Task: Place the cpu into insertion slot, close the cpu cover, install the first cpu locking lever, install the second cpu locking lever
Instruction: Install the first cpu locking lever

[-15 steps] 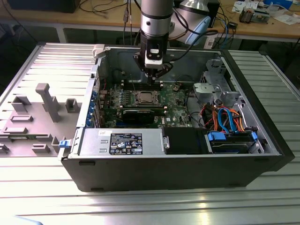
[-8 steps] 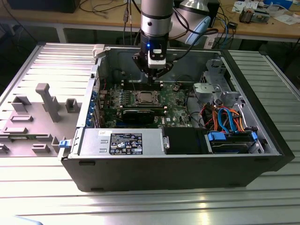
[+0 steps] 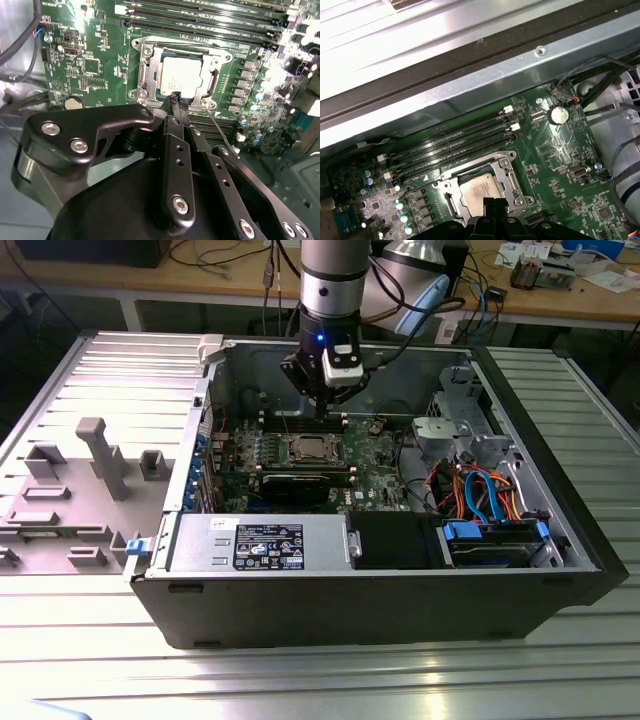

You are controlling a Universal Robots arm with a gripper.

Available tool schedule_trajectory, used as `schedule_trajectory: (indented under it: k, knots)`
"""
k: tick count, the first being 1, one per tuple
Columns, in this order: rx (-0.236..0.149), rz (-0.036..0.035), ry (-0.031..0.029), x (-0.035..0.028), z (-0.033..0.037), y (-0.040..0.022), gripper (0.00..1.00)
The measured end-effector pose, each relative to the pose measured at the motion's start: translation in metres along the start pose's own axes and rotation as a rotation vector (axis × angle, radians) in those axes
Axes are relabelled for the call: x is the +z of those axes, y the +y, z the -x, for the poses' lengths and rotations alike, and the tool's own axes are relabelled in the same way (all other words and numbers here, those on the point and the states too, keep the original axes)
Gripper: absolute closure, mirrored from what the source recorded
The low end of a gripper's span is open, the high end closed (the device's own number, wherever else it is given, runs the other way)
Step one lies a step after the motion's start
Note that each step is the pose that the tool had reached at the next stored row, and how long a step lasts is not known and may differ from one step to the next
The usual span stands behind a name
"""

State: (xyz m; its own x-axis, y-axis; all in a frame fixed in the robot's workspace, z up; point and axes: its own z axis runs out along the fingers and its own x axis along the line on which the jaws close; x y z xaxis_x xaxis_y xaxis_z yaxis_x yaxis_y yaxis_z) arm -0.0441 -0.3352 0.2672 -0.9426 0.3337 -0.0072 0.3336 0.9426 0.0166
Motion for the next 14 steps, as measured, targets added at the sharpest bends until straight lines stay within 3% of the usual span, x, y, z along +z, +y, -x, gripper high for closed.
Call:
schedule_trajectory:
  k: [6, 14]
  knots:
    - [-0.088, 0.0006, 0.0014, 0.0001, 0.0000, 0.0000, 0.89]
    - [-0.097, 0.0011, 0.0001, 0.0001, -0.0005, -0.0002, 0.89]
